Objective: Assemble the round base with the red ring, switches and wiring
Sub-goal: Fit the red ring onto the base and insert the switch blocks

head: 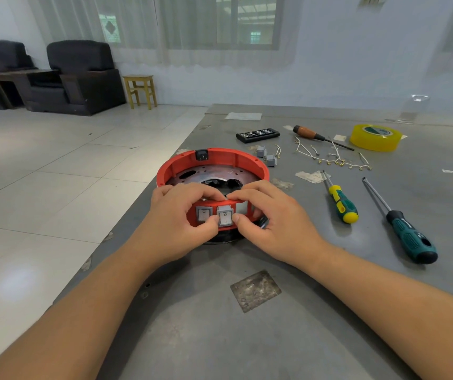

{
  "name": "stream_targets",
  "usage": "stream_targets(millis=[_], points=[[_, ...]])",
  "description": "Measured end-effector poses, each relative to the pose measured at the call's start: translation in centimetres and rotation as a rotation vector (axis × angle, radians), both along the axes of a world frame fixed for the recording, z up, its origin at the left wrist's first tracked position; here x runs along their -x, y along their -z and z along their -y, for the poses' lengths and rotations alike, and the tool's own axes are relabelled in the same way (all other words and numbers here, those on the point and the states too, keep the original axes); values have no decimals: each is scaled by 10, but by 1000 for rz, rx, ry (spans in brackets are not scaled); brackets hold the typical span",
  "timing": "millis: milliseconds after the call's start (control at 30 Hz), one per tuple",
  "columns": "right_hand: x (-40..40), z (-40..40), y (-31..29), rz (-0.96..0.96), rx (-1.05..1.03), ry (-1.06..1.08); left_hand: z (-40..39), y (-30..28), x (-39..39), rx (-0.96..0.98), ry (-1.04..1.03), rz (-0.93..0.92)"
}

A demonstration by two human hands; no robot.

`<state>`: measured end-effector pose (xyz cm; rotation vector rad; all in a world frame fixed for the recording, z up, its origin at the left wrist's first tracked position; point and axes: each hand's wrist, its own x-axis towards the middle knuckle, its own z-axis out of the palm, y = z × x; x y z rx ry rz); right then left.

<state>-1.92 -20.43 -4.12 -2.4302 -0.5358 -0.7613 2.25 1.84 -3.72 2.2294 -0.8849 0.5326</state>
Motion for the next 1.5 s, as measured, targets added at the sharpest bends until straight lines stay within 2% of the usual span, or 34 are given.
stream_targets(millis=[267,367,567,1100,1500], points=[[6,-5,-2,158,102,148,-8,-3,-4,-78,-15,-1],[7,-6,-2,160,129,208,-9,-5,-4,-86,0,-2],[0,-4,-3,62,141,99,-10,-5,-3,-93,-8,-48],[-3,-4,-6,53,152,101,-8,2,-7,-88,-56,-102],[-5,-5,-6,93,144,100,-5,2,-7,-52,-53,-71]])
